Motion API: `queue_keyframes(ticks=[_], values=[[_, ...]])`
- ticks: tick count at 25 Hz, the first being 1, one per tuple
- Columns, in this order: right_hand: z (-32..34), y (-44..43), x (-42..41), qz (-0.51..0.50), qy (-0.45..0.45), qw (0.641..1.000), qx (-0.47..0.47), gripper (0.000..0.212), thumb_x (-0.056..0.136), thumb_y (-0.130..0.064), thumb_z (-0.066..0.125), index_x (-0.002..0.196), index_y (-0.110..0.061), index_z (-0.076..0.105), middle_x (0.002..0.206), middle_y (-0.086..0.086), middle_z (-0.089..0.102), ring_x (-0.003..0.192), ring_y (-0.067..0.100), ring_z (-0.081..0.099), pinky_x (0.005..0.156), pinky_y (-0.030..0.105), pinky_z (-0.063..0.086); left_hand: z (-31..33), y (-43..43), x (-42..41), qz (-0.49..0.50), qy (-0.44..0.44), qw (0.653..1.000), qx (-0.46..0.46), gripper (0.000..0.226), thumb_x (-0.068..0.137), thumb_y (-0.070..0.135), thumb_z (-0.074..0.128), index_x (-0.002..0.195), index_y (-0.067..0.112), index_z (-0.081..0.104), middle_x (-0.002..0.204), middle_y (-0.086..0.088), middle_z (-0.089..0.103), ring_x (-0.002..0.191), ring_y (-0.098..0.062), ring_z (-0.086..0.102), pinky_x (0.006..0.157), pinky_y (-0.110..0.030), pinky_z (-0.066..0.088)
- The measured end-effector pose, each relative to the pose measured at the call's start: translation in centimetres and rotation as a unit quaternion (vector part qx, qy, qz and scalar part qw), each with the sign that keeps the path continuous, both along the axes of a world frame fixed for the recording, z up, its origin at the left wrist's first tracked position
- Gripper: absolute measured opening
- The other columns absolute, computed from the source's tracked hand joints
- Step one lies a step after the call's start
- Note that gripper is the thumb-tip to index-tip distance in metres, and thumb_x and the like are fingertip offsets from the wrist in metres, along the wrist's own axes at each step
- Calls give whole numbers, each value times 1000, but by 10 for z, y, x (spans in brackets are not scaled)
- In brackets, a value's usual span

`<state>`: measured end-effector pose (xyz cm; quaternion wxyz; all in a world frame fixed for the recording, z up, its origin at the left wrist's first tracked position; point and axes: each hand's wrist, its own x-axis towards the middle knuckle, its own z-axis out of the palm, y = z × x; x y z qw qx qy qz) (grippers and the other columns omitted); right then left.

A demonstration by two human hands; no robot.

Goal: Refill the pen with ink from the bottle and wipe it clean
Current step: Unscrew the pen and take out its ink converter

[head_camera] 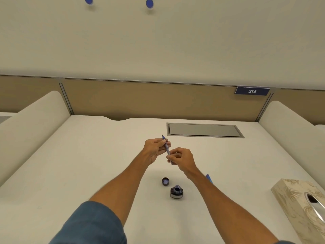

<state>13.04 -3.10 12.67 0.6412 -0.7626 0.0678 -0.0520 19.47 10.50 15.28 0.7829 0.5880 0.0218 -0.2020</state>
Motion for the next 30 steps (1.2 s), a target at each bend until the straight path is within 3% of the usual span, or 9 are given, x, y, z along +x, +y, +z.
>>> queue_keyframes(ticks=[4,6,9,14,19,24,27,30], values=[[-2,12,1,-26,15,1000,9,26,74,-12,81,93,-2,67,79,13,72,65,18,67,62,27,57,-2,8,3,4,0,1000,-4,28,95,-1,51,119,-15,57,106,-24,66,105,-37,64,92,-41,52],[-2,17,1,-3,41,999,36,24,84,-20,72,101,-4,68,89,12,73,72,17,69,68,26,57,-1,13,5,-6,1,1000,-12,27,96,-1,50,118,-15,56,107,-23,65,110,-39,63,92,-39,52],[-3,20,-1,28,47,996,65,21,94,-15,59,107,-1,67,94,13,73,77,19,72,72,26,58,1,18,6,-27,0,1000,-9,26,97,-1,48,118,-15,56,102,-21,66,110,-39,62,92,-38,52],[2,28,0,-35,40,997,61,23,76,-9,79,93,-2,65,76,9,70,66,19,66,61,25,55,6,20,6,-45,1,999,-3,27,98,-1,45,119,-14,55,113,-25,63,114,-39,61,92,-38,51],[0,25,3,25,56,993,102,21,94,-10,58,110,2,64,98,17,71,83,23,72,75,27,60,6,21,7,-46,2,999,3,28,99,0,44,121,-14,54,122,-29,60,116,-39,60,92,-38,51],[4,17,3,-8,60,996,72,24,78,-12,78,96,-2,65,87,13,70,71,18,69,68,31,59,3,16,4,-42,5,999,7,28,99,1,45,121,-12,55,123,-28,61,113,-37,62,96,-41,51],[5,11,5,34,82,993,79,25,91,-21,64,106,-1,66,97,13,73,81,21,72,72,29,60,5,12,1,-35,4,999,6,28,99,1,44,121,-13,55,123,-28,61,114,-38,61,94,-39,51],[7,6,6,64,81,991,81,23,94,-15,60,109,1,65,96,14,73,80,22,73,70,26,60,6,9,1,-27,-2,1000,16,28,99,2,44,120,-11,56,123,-27,62,113,-37,62,94,-38,52]])
